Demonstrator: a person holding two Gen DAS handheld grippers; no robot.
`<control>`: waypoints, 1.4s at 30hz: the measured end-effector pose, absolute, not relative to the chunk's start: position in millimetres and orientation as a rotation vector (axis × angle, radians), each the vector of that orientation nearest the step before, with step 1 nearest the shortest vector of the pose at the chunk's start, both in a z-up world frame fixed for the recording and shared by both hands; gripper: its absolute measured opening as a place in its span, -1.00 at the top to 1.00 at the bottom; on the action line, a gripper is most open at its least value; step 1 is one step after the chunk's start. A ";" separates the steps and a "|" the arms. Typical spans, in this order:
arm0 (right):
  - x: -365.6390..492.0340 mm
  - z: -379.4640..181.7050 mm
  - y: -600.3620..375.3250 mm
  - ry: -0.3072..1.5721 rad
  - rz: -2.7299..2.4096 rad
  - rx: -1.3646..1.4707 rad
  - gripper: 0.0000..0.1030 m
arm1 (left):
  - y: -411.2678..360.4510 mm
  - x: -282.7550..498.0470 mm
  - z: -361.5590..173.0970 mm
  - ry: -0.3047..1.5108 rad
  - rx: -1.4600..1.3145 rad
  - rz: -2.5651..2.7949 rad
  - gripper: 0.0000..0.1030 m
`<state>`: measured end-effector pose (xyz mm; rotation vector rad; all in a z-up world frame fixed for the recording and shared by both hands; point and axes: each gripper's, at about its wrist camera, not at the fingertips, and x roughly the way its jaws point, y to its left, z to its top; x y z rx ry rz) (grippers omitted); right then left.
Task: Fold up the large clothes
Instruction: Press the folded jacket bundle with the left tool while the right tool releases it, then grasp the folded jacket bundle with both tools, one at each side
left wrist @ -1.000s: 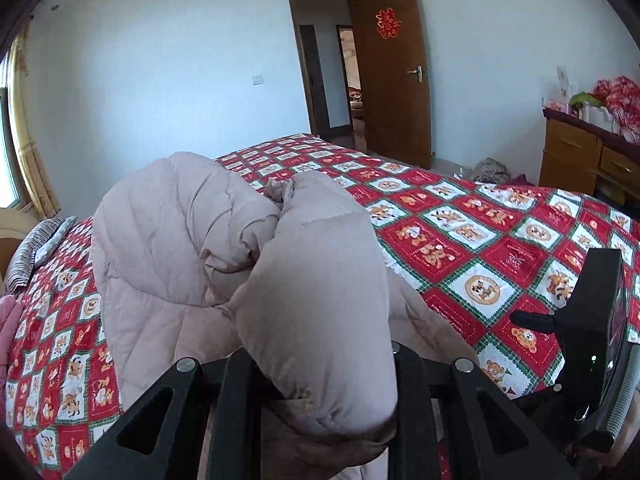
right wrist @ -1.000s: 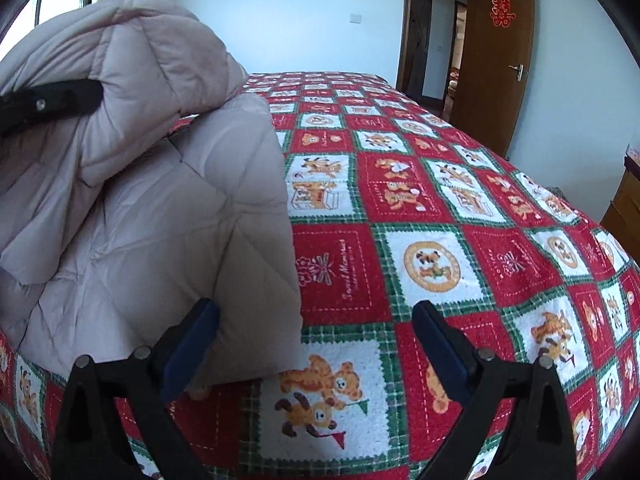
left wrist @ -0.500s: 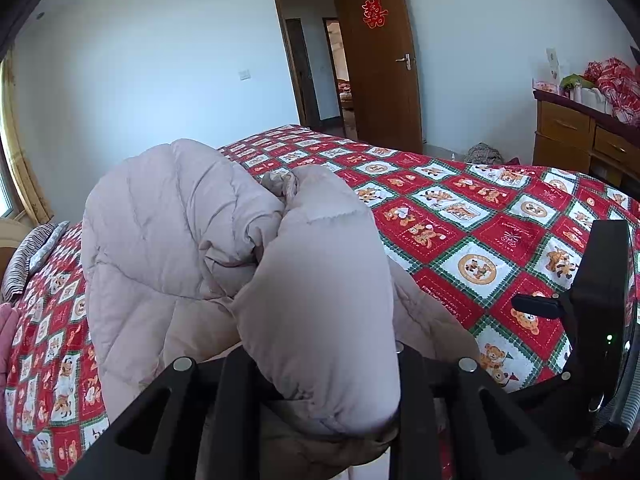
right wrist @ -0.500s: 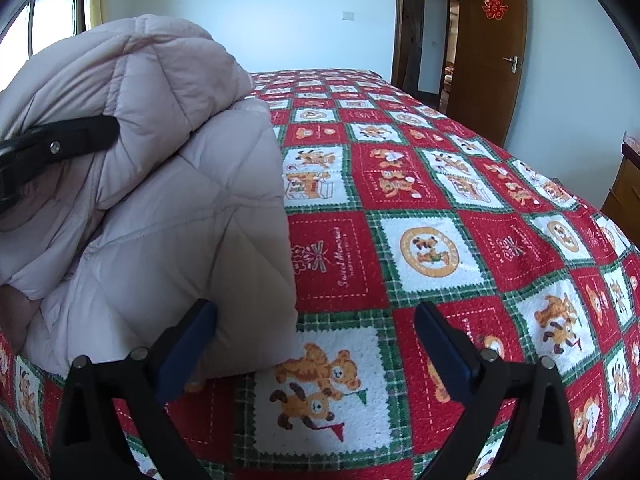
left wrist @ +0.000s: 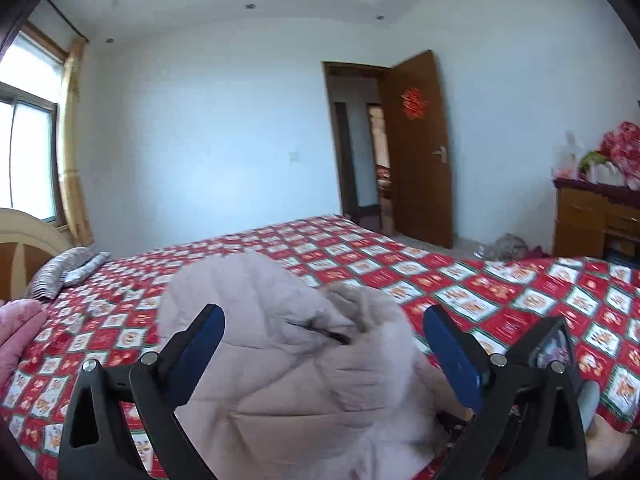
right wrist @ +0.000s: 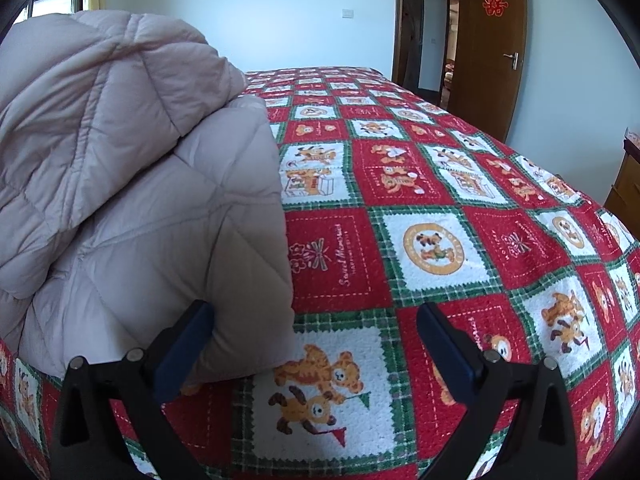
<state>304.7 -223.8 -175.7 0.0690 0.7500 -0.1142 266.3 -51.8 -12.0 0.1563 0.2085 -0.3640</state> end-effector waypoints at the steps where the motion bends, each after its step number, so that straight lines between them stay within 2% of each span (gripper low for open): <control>1: 304.9 -175.9 -223.3 0.749 -0.114 0.067 -1.00 | -41.0 273.8 -11.1 0.209 0.150 -0.293 -0.94; 7: 304.9 -177.5 -219.7 0.750 -0.106 0.064 -1.00 | 37.1 385.3 -50.3 0.443 -0.012 0.028 -0.94; 12: 304.6 -178.6 -220.5 0.756 -0.096 0.065 -1.00 | 35.6 446.2 -90.9 0.648 -0.092 -0.013 -0.94; 14: 304.3 -177.9 -221.0 0.754 -0.095 0.058 -1.00 | 16.5 444.8 -92.2 0.635 -0.049 -0.059 -0.94; 22: 293.8 -162.7 -248.9 0.696 -0.177 0.105 -1.00 | -87.7 409.9 -79.8 0.450 0.405 -0.100 -0.94; 32: 296.3 -97.1 -280.6 0.543 -0.235 0.186 -0.99 | -109.9 428.6 -98.4 0.531 0.348 -0.169 -0.94; 37: 329.3 -70.3 -258.2 0.517 -0.128 0.217 -0.78 | -118.8 425.7 -107.6 0.504 0.345 -0.161 -0.94; 39: 348.9 -64.1 -247.4 0.512 -0.080 0.229 -0.59 | -122.6 419.1 -105.6 0.490 0.353 -0.161 -0.94; 42: 375.1 -61.7 -234.5 0.539 -0.014 0.257 -0.44 | -106.6 410.5 -87.1 0.478 0.314 -0.163 -0.94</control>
